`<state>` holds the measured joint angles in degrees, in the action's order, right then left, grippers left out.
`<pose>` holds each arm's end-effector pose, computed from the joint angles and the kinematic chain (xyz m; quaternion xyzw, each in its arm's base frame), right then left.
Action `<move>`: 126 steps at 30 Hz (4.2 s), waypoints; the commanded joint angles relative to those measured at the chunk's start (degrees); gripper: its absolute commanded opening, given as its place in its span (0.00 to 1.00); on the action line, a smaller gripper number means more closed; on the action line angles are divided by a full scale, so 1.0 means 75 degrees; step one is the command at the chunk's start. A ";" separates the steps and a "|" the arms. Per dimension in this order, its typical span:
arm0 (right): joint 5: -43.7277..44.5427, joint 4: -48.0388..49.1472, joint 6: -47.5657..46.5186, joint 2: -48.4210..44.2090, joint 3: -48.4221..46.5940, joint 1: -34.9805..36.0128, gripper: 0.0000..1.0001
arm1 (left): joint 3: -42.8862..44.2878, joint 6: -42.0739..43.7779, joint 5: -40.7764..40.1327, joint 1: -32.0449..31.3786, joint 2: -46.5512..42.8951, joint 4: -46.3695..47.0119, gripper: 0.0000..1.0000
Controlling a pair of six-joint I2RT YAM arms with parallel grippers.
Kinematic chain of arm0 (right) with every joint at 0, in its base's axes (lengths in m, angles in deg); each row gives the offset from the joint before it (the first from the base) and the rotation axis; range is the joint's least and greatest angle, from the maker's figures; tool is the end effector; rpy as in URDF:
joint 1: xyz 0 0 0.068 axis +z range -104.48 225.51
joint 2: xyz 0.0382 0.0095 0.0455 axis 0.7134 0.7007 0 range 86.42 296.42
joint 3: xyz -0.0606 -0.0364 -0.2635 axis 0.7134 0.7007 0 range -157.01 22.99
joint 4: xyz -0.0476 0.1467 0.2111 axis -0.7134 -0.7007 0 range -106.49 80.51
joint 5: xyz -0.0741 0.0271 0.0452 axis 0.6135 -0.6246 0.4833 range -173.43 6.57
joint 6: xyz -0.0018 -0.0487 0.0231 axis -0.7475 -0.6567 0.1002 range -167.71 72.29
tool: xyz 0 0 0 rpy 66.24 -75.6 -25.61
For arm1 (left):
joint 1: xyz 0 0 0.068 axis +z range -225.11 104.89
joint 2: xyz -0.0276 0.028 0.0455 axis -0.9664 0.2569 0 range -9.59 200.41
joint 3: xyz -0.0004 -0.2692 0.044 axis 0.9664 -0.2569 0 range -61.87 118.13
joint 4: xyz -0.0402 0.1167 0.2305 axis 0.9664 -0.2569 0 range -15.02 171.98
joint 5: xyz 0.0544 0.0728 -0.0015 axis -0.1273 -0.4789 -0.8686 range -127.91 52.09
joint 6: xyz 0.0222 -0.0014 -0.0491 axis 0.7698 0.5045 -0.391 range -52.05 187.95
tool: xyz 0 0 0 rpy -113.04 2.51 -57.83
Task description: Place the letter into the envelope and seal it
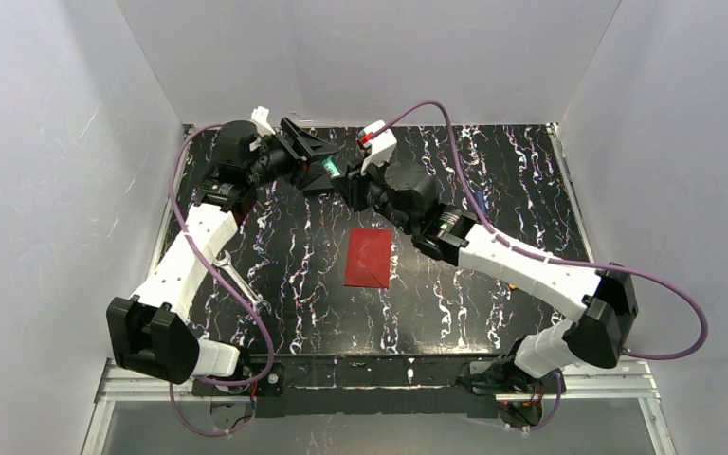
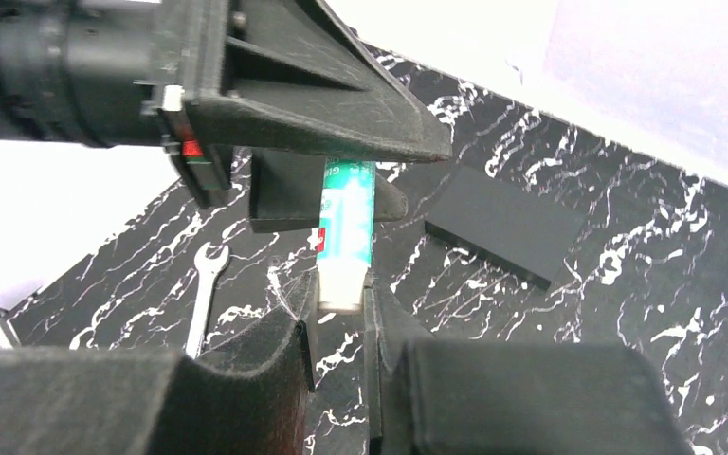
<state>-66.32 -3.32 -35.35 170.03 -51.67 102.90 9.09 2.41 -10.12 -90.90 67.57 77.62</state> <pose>0.1973 0.2891 0.3919 -0.1793 0.7007 0.3017 0.6211 0.2987 -0.1016 0.3847 -0.1750 0.7420 -0.5443 0.3501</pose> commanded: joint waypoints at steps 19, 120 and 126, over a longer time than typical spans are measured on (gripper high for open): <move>-0.2151 -0.1394 -0.1469 -0.0587 -0.0651 -0.0449 0.13 | -0.0712 0.0268 0.4214 0.0807 -0.0374 0.0664 0.68; 0.0391 -0.5454 0.1659 0.3601 -0.0629 -0.4700 0.48 | -0.1512 0.0549 0.2963 0.0922 0.0827 -0.0532 0.00; 0.0140 -0.5441 0.1638 0.3705 -0.0595 -0.4848 0.43 | -0.1510 0.0518 0.2985 0.0922 0.0818 -0.0532 0.00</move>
<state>-63.88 -44.98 -22.65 196.85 -54.27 67.47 -2.14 6.59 10.15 -83.95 73.72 73.10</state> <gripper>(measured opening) 0.445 0.230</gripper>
